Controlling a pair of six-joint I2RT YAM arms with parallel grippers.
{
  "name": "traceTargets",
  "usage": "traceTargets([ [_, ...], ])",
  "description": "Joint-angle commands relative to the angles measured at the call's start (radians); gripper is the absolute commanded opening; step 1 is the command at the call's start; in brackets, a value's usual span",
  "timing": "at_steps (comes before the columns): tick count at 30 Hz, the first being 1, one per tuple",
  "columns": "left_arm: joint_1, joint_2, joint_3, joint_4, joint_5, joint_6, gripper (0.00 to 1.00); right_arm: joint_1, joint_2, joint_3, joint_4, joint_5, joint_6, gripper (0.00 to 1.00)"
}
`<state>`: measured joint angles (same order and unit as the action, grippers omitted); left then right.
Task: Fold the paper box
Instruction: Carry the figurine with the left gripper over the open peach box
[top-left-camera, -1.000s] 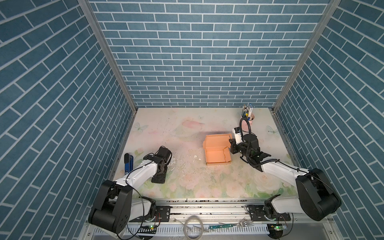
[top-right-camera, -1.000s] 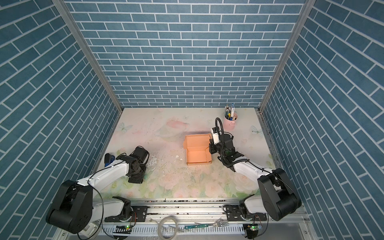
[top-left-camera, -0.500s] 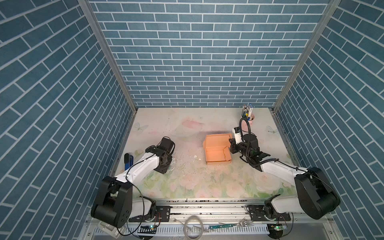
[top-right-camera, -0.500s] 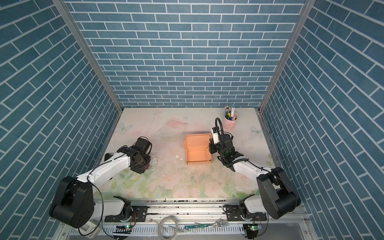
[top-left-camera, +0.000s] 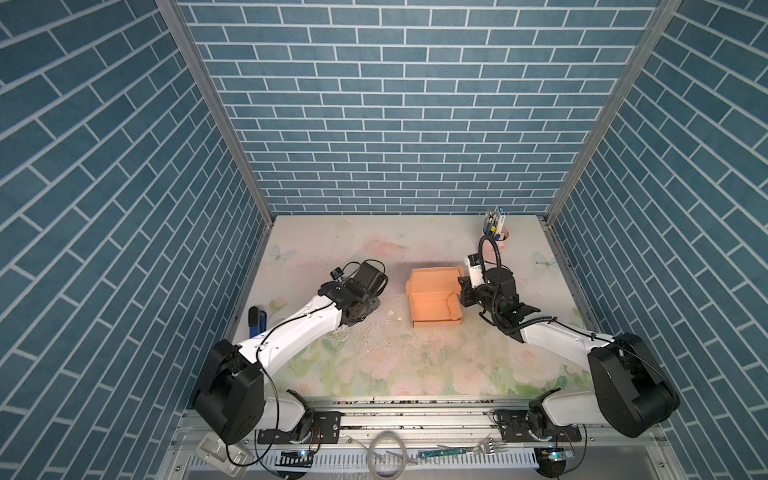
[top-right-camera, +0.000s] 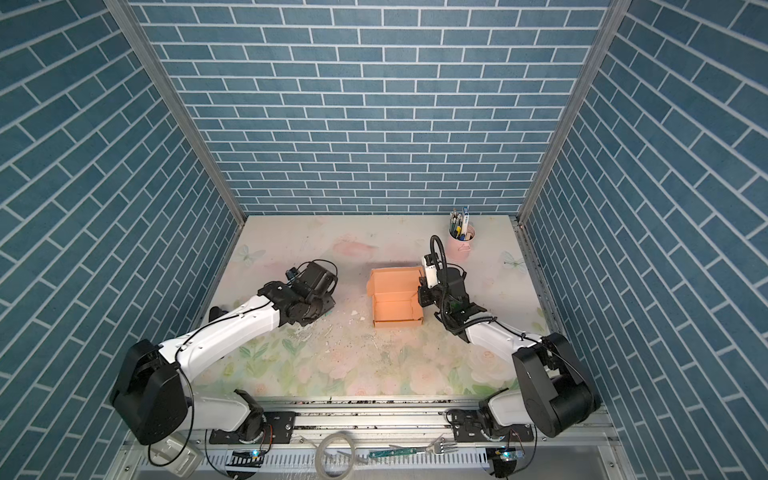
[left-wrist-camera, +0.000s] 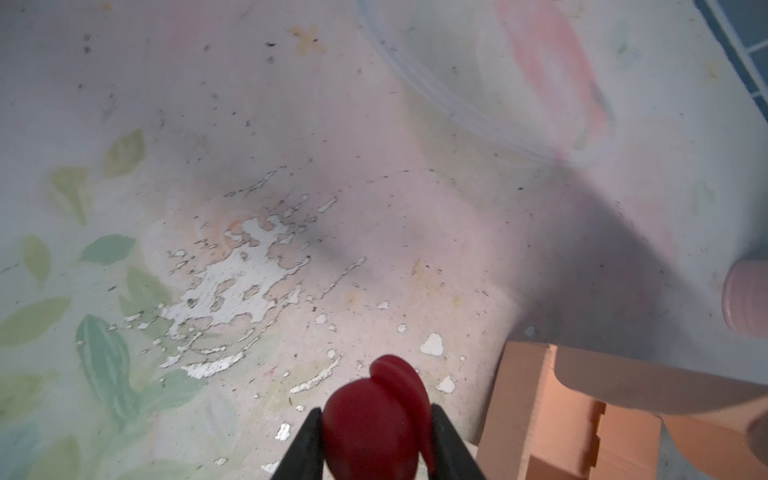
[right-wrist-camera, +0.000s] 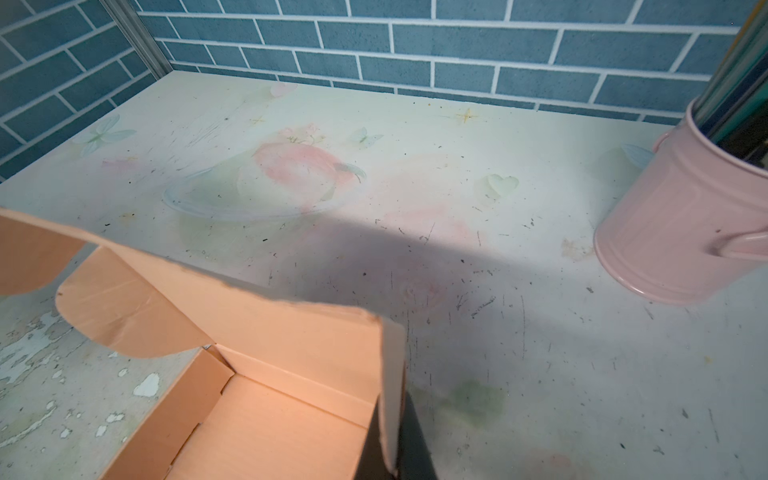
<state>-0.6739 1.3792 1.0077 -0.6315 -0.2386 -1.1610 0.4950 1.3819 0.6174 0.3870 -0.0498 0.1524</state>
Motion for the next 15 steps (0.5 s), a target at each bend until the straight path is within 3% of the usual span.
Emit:
traceTargets([
  [1,-0.076,0.004,0.021,0.075,-0.088,0.123,0.38,0.005,0.009,0.001,-0.013,0.013,0.003,0.0],
  [10,-0.267,0.073,0.036,0.331,-0.159,0.373,0.38,0.005,-0.004,-0.009,-0.01,0.01,0.005,0.0],
  [15,-0.3,0.131,0.026,0.503,-0.082,0.502,0.39,0.006,-0.015,-0.015,-0.011,0.01,0.006,0.0],
])
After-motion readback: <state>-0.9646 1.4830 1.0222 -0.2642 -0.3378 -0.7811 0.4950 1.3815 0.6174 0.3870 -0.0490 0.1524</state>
